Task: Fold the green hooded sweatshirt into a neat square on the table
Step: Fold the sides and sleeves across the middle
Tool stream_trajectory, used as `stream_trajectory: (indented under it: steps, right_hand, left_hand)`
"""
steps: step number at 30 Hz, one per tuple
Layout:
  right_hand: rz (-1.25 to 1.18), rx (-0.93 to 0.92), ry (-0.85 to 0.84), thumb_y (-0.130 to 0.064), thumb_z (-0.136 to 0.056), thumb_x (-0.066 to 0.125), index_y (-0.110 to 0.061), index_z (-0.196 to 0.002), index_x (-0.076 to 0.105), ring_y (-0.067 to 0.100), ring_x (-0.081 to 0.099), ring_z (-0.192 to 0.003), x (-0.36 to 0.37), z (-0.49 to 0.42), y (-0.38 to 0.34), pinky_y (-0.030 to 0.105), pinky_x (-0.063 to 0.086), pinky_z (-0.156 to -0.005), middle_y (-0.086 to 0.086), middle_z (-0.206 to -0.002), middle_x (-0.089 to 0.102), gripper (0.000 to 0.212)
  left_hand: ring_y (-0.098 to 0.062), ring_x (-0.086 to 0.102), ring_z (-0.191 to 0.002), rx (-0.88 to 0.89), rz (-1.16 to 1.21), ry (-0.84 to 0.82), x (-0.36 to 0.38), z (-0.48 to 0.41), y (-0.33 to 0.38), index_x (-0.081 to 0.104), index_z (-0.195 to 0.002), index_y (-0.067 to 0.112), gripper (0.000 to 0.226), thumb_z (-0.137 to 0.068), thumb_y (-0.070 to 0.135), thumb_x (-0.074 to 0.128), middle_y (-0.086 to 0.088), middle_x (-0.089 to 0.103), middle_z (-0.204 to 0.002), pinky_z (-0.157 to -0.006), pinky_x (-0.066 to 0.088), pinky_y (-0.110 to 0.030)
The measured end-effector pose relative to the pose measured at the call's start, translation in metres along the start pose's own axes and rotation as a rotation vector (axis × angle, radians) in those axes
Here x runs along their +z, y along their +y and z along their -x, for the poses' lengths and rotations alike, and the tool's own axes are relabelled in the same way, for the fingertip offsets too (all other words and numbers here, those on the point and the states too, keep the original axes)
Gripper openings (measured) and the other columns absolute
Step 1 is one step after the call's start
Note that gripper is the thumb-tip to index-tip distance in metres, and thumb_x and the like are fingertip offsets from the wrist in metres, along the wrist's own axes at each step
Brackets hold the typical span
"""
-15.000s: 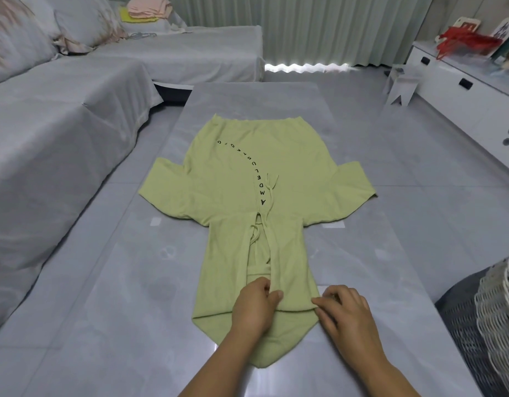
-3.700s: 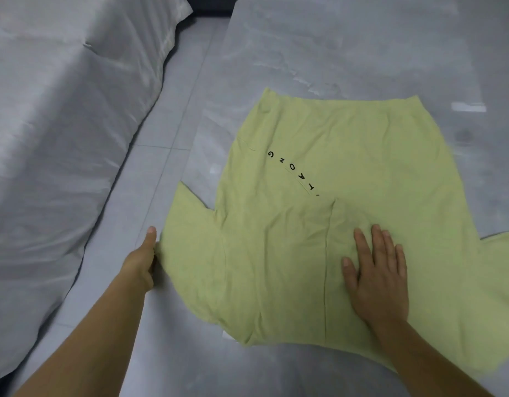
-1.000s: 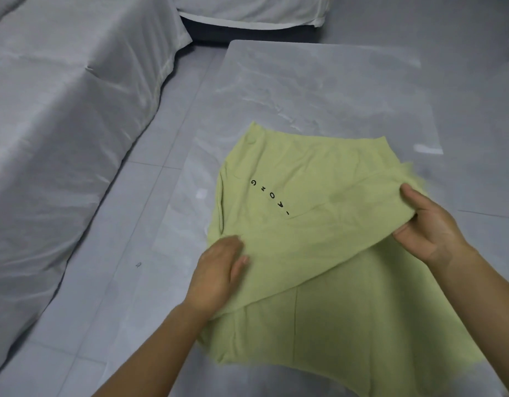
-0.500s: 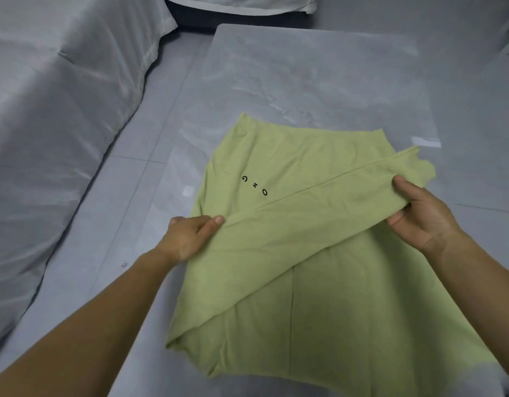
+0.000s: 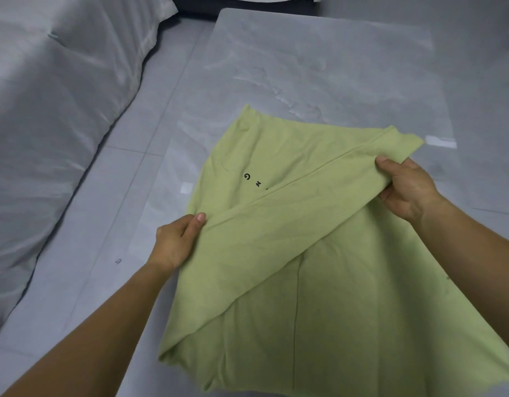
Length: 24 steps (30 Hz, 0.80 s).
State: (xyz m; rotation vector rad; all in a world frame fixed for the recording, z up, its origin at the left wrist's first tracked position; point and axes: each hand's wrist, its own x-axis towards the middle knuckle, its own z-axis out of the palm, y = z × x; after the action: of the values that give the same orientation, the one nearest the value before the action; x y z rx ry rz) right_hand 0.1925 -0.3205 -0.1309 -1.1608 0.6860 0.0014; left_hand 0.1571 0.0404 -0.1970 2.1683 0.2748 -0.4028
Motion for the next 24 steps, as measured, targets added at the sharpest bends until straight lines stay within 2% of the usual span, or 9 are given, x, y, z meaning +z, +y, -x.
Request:
stream_trajectory:
  steps: [3, 5, 10, 13, 15, 18, 21, 24]
  right_hand:
    - [0.009, -0.002, 0.002, -0.01, -0.093, 0.048, -0.025, -0.093, 0.059, 0.008, 0.063, -0.088, 0.007, -0.012, 0.003, 0.023, 0.056, -0.074, -0.007, -0.097, 0.065, 0.019]
    - [0.01, 0.001, 0.008, -0.01, -0.093, 0.048, -0.024, -0.094, 0.059, 0.008, 0.064, -0.087, 0.011, -0.02, 0.007, 0.022, 0.057, -0.071, -0.007, -0.097, 0.065, 0.018]
    - [0.019, -0.011, -0.001, -0.01, -0.092, 0.05, -0.023, -0.093, 0.059, 0.009, 0.064, -0.088, 0.018, -0.043, 0.013, 0.027, 0.056, -0.078, -0.005, -0.098, 0.065, 0.015]
    - [0.035, -0.024, 0.003, -0.009, -0.092, 0.05, -0.022, -0.092, 0.06, 0.011, 0.064, -0.089, 0.021, -0.058, 0.02, 0.028, 0.054, -0.08, -0.005, -0.097, 0.065, 0.016]
    - [0.062, -0.015, 0.025, -0.008, -0.092, 0.05, -0.022, -0.091, 0.059, 0.011, 0.064, -0.088, 0.019, -0.067, 0.029, 0.029, 0.053, -0.081, -0.005, -0.095, 0.065, 0.017]
    - [0.098, -0.003, 0.052, -0.006, -0.092, 0.05, -0.021, -0.088, 0.058, 0.008, 0.063, -0.08, 0.015, -0.075, 0.039, 0.023, 0.054, -0.075, -0.004, -0.091, 0.064, 0.017]
    - [0.087, 0.013, 0.052, -0.008, -0.091, 0.052, -0.021, -0.088, 0.059, 0.007, 0.064, -0.078, 0.011, -0.081, 0.039, 0.019, 0.056, -0.067, -0.004, -0.091, 0.064, 0.016]
    - [0.084, 0.034, 0.053, -0.009, -0.09, 0.054, -0.017, -0.095, 0.061, 0.009, 0.063, -0.081, 0.011, -0.081, 0.036, 0.02, 0.056, -0.064, -0.002, -0.093, 0.064, 0.012]
  left_hand:
    - [-0.023, 0.041, -0.06, 0.057, -0.039, 0.108, 0.008, 0.003, 0.001, 0.044, -0.063, -0.001, 0.051, -0.093, 0.04, 0.044, -0.012, 0.043, -0.058, -0.06, 0.034, -0.03]
    - [-0.022, 0.032, -0.054, 0.115, -0.066, 0.209, 0.014, 0.005, -0.001, 0.032, -0.054, 0.009, 0.049, -0.094, 0.033, 0.046, -0.003, 0.034, -0.051, -0.065, 0.03, -0.032]
    - [-0.024, 0.029, -0.053, 0.174, -0.061, 0.346, 0.023, 0.0, -0.007, 0.027, -0.053, 0.013, 0.048, -0.094, 0.025, 0.047, -0.003, 0.031, -0.048, -0.059, 0.029, -0.034]
    - [-0.024, 0.03, -0.057, 0.2, -0.084, 0.402, 0.03, 0.0, -0.006, 0.021, -0.052, 0.022, 0.05, -0.095, 0.022, 0.047, 0.004, 0.027, -0.047, -0.065, 0.027, -0.034]
    - [-0.018, 0.028, -0.054, 0.242, -0.122, 0.437, 0.034, 0.001, -0.007, 0.019, -0.053, 0.027, 0.048, -0.093, 0.028, 0.045, 0.008, 0.026, -0.047, -0.068, 0.027, -0.032]
    - [-0.019, 0.029, -0.057, 0.279, -0.131, 0.47, 0.036, -0.002, -0.011, 0.018, -0.054, 0.03, 0.04, -0.088, 0.042, 0.035, 0.011, 0.025, -0.048, -0.068, 0.026, -0.029]
    - [-0.021, 0.032, -0.06, 0.275, -0.145, 0.476, 0.036, -0.004, -0.015, 0.018, -0.055, 0.03, 0.038, -0.087, 0.045, 0.032, 0.01, 0.025, -0.048, -0.065, 0.021, -0.023]
    - [-0.023, 0.033, -0.06, 0.265, -0.164, 0.462, 0.038, -0.003, -0.014, 0.018, -0.055, 0.03, 0.037, -0.087, 0.046, 0.029, 0.01, 0.026, -0.048, -0.065, 0.02, -0.024]
